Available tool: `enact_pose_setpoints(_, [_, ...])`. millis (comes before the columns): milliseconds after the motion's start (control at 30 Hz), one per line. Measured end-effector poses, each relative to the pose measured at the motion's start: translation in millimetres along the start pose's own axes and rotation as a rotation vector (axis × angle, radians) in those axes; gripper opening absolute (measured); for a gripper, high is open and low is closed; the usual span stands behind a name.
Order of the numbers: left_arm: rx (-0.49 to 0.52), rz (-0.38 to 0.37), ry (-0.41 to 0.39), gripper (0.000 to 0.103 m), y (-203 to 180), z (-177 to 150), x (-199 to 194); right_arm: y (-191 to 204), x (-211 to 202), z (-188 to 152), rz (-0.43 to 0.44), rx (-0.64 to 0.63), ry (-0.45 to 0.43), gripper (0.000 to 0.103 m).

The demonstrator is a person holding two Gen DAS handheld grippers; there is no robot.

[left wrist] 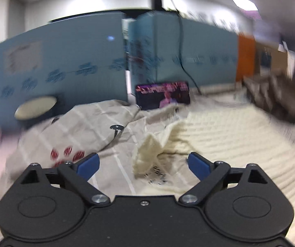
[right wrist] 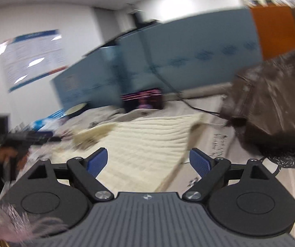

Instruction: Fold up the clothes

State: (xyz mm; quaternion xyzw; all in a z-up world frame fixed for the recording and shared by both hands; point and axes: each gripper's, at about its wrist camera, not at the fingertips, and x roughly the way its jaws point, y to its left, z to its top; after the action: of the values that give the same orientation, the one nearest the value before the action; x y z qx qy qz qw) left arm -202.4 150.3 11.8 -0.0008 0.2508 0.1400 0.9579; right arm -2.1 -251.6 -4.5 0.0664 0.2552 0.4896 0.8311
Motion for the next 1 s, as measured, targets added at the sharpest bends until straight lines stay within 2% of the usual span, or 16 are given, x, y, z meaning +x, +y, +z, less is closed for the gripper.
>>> enact_pose_setpoints(133, [-0.013,-0.043,0.037,0.094,17,9,35,-24,64,19,-0.064,0.128,0.038,0.086])
enact_pose_setpoints(267, [-0.019,-0.085,0.063,0.092,19,10,54,-31,125,25,-0.133,0.135,0.135,0.085])
enact_pose_setpoints(300, [-0.025,-0.094,0.068,0.087,20,9,57,-30,137,25,-0.144,0.132,0.15,0.084])
enact_pose_setpoints(333, [-0.032,-0.105,0.072,0.066,21,8,60,-29,147,24,-0.155,0.126,0.158,0.083])
enact_pose_setpoints(367, [-0.046,-0.126,0.08,0.055,23,8,62,-26,152,24,-0.165,0.103,0.142,0.077])
enact_pose_setpoints(400, [-0.064,-0.149,0.083,0.04,25,7,64,-23,157,25,-0.175,0.075,0.138,0.062])
enact_pose_setpoints(433, [-0.069,-0.161,0.075,0.033,25,7,63,-20,160,24,-0.187,0.048,0.141,0.055])
enact_pose_setpoints(500, [-0.068,-0.163,0.047,0.022,23,9,61,-17,164,24,-0.2,0.008,0.14,0.026])
enact_pose_setpoints(533, [-0.063,-0.151,0.028,0.018,21,11,59,-15,162,25,-0.191,0.002,0.134,0.019])
enact_pose_setpoints(567, [-0.074,-0.147,0.006,0.018,23,16,57,-14,161,26,-0.186,-0.007,0.126,0.01])
enact_pose_setpoints(633, [-0.102,-0.141,-0.039,0.018,27,27,54,-7,157,32,-0.208,-0.053,0.084,0.009])
enact_pose_setpoints(700, [-0.111,-0.106,-0.041,0.018,31,38,58,0,156,41,-0.227,-0.086,0.055,0.009])
enact_pose_setpoints(800, [-0.111,-0.027,-0.016,0.033,38,46,71,6,160,48,-0.256,-0.128,0.039,0.009])
enact_pose_setpoints(900, [-0.112,0.094,-0.007,0.059,43,42,81,2,171,44,-0.274,-0.12,0.076,0.012])
enact_pose_setpoints(933, [-0.085,0.127,0.004,0.067,43,39,85,-1,174,42,-0.284,-0.111,0.088,0.014])
enact_pose_setpoints(1000, [-0.025,0.191,0.03,0.072,43,32,91,-7,176,37,-0.299,-0.082,0.087,0.025])
